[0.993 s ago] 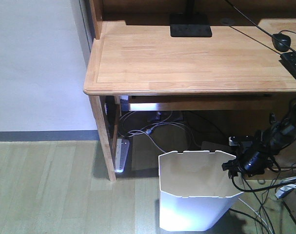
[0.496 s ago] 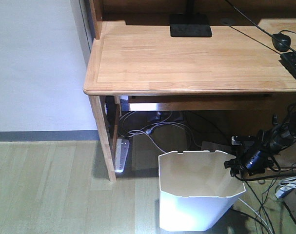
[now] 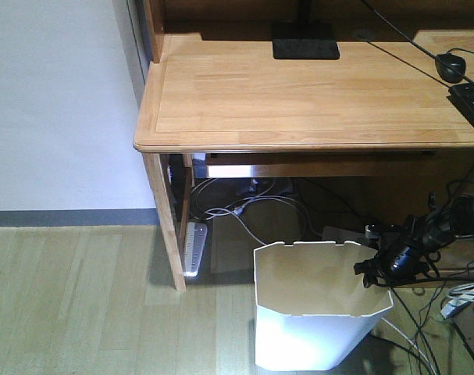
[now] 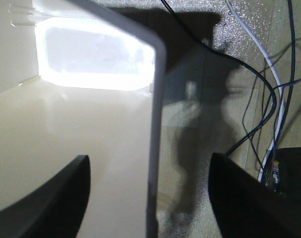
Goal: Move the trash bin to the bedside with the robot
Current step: 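Close the right gripper on the bin rim nearest the desk cabinet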
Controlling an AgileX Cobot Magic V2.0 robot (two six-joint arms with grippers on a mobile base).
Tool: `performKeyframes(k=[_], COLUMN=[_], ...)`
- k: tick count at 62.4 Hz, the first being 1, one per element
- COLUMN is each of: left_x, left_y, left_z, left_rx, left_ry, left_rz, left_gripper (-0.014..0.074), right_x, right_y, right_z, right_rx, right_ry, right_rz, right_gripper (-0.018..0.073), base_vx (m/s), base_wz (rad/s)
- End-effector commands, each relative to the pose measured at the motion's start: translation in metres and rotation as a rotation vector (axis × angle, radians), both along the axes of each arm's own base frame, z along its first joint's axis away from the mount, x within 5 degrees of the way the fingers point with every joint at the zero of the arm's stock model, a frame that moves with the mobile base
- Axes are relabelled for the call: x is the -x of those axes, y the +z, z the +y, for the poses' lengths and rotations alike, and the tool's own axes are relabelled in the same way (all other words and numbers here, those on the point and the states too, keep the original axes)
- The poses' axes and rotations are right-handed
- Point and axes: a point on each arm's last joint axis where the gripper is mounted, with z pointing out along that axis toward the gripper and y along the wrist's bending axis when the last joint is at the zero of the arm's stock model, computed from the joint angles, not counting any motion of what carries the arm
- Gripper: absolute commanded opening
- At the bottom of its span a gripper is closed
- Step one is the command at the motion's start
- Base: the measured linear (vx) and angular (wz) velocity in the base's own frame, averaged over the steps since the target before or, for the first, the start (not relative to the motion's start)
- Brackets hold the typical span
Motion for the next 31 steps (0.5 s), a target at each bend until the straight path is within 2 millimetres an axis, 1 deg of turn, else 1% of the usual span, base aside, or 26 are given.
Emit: performKeyframes(k=[1,4,11,12,13,17,25,31], left_x=[-0.001,-0.001,-0.001,-0.001,-0.001,-0.001,-0.001,-0.001], left_y=[-0.003,-0.003,-0.003,-0.003,-0.003,-0.003,-0.003,-0.003], left_z=[0.0,0.0,0.0,0.0,0.0,0.0,0.0,0.0], left_rx=[0.014,0.014,0.014,0.014,0.014,0.014,0.014,0.014], left_ry=[-0.004,-0.004,-0.004,-0.004,-0.004,-0.004,-0.004,-0.004], left_rz=[-0.058,-0.058,-0.058,-0.058,-0.058,-0.058,-0.058,-0.058], left_gripper=[-0.0006,-0.0006,-0.0006,-0.0006,-0.0006,-0.0006,-0.0006,-0.0006], right_x=[-0.027,-0.029,-0.029,-0.029,-0.029,-0.029,-0.029,-0.028], right_y=[0.026,0.025,0.022,0.022,0.022,0.023,0.023,0.024], right_z=[-0.006,-0.006,-0.004,-0.004,-0.004,-0.002,0.003,0.008], right_rx=[0.002,-0.005,-0.024,-0.026,-0.027,-0.044,-0.099,-0.174], right_ry=[-0.004,-0.012,-0.013,-0.013,-0.013,-0.016,-0.022,-0.038], right_rz=[-0.06,-0.061,-0.05,-0.05,-0.05,-0.052,-0.054,-0.049], right_gripper=[0.0396,0.0351,0.0158,0.0114,0.0099,-0.0017,-0.0013,-0.001], base_vx=[0.0,0.0,0.0,0.0,0.0,0.0,0.0,0.0], base_wz=[0.0,0.0,0.0,0.0,0.0,0.0,0.0,0.0])
